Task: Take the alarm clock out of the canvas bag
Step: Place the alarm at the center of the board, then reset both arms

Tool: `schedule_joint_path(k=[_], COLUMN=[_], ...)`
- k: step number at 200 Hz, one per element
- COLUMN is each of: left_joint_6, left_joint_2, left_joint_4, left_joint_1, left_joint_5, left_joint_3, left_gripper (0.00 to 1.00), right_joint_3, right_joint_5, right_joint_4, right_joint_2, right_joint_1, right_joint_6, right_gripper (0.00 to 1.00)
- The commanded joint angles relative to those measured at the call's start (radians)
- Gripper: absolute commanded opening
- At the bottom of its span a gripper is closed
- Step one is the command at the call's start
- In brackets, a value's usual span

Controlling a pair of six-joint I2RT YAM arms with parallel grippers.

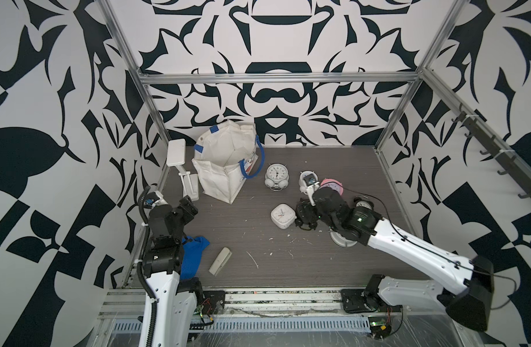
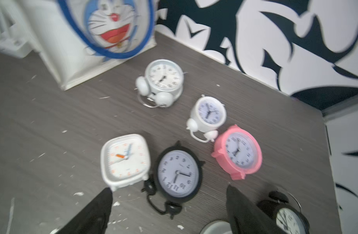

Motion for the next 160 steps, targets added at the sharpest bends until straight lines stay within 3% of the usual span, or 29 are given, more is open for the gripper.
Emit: schedule_joint_path(k=[1, 36, 74, 106, 148, 160], left_joint_6=[0.054, 0.115, 0.175, 0.202, 0.246, 0.264], left_joint_2=[-0.038, 0.014, 0.152, 0.343, 0.576, 0.646], left_joint_4=[0.282, 0.426, 0.71, 0.908, 1.143, 1.218], left_joint_1=[-0.005, -0.006, -0.006, -0.006, -0.007, -0.008], left_joint_5=[-0.141, -0.253, -0.267, -0.219, -0.182, -0.169], left_joint_3=[-0.156, -0.273, -0.376, -0.392, -0.358, -0.346], left_gripper=[0.83, 0.84, 0.9, 0.91, 0.92, 0.93], right_joint_3=[-0.157, -0.403, -0.548, -0.64, -0.676, -0.663], right_joint_5=[0.039, 0.104, 0.042, -0.028, -0.05, -0.086], right_joint_4=[0.192, 0.325, 0.497, 0.764, 1.259, 1.31], right_joint_2=[-0.164, -0.347, -0.324, -0.153, 0.211, 0.272], right_joint_1=[-0.083, -0.301, -0.531, -0.65, -0.657, -0.676], right_joint_6=[0.008, 0.016, 0.011, -0.03, -0.144, -0.095], right_gripper=[0.99, 1.0, 1.0, 1.0, 1.0, 1.0])
